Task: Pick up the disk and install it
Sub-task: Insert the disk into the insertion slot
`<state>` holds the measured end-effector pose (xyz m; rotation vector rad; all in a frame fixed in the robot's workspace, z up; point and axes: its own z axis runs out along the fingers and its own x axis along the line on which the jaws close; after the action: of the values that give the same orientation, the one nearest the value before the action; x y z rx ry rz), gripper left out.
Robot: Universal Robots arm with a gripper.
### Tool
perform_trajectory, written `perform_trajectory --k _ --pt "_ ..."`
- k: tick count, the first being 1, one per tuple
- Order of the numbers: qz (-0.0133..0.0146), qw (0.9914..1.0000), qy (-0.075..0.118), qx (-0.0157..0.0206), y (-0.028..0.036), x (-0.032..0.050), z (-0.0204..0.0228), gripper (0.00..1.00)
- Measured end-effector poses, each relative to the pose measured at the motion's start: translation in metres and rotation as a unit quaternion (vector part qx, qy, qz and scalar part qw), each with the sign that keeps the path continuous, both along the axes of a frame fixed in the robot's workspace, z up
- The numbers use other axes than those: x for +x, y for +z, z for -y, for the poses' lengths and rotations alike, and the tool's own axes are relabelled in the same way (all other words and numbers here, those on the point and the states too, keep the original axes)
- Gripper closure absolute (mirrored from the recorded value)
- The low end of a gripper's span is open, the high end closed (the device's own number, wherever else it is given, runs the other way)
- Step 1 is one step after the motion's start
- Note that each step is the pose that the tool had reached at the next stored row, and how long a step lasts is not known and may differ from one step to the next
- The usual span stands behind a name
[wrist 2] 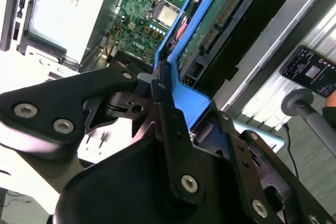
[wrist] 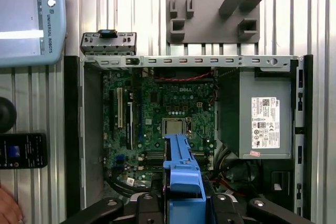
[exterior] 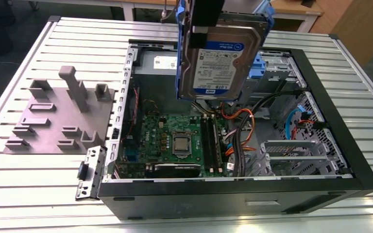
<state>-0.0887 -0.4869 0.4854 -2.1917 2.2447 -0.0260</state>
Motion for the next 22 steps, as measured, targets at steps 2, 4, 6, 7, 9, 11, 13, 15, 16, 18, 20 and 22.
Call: perform_trajectory --k 2,4,6,7,9,11,13,15,16,18,20,22 --pt "0.0 1.0 0.0 0.0 -0.0001 0.0 0.0022 0.64" --pt "0.0 1.0 0.0 -0.0002 -0.0001 0.0002 0.004 0.64" --pt "0.0 1.0 0.0 -0.0002 -0.0004 0.0023 0.0045 0.64" --pt "0.0 1.0 0.0 -0.0003 -0.0005 0.0048 0.0046 0.64" --pt "0.0 1.0 0.0 -0.0003 -0.0007 0.0112 0.0048 0.64" --pt "0.0 1.0 0.0 -0.0002 -0.001 0.0151 0.0053 0.64" --pt "0.0 1.0 0.0 -0.0003 -0.0011 0.0158 0.006 0.64" --pt "0.0 1.0 0.0 -0.0003 -0.0014 0.0158 0.0085 0.64" --pt "0.0 1.0 0.0 -0.0003 -0.0015 0.0158 0.0103 0.64" --pt "0.0 1.0 0.0 -0.0003 -0.0018 0.0158 0.0137 0.64" --pt "0.0 1.0 0.0 -0.0002 -0.0021 0.0158 0.0171 0.64" --pt "0.0 1.0 0.0 -0.0002 -0.0023 0.0158 0.0191 0.64"
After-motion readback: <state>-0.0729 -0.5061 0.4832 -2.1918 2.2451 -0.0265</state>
